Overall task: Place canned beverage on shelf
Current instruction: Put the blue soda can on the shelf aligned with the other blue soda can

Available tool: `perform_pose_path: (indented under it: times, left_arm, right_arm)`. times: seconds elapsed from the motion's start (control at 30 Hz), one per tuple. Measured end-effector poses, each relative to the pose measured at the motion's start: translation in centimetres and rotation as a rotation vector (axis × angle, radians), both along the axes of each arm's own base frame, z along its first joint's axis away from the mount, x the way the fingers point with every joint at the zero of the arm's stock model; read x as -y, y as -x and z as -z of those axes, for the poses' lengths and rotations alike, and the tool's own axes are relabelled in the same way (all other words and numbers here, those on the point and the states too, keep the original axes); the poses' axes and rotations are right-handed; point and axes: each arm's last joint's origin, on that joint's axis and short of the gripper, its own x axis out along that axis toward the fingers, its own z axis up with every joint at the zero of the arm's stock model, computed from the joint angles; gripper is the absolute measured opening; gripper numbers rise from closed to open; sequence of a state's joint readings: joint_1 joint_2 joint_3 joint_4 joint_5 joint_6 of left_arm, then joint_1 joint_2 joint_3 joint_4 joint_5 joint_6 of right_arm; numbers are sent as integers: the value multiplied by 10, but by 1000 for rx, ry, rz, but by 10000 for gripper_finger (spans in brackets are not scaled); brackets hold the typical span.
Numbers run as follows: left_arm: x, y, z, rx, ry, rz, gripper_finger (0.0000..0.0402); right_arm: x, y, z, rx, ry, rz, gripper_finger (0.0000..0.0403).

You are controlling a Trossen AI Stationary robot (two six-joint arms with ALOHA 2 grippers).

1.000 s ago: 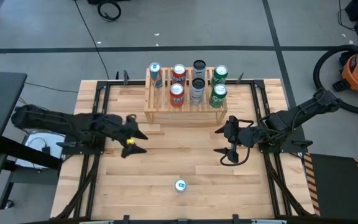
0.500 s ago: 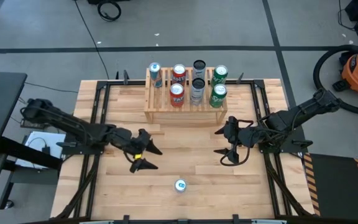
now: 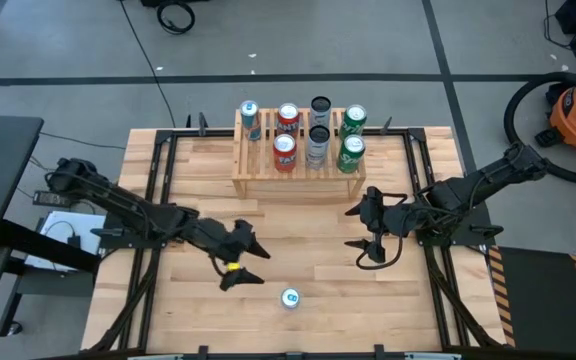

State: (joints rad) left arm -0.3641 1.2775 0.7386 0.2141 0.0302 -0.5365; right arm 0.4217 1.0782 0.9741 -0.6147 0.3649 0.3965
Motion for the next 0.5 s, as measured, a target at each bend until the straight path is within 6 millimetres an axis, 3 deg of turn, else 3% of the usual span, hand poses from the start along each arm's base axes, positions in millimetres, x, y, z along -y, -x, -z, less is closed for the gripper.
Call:
perform_pose_path:
  times: [0.3,0.5]
  left_arm:
    - [29,-44,-22,-192,-152,-26,373]
    - [54,-72,-17,-291,-198,6,373]
  right_arm:
    - [0,0,0,-5,8,-4,390]
    - [0,1,1,-15,22,-42,390]
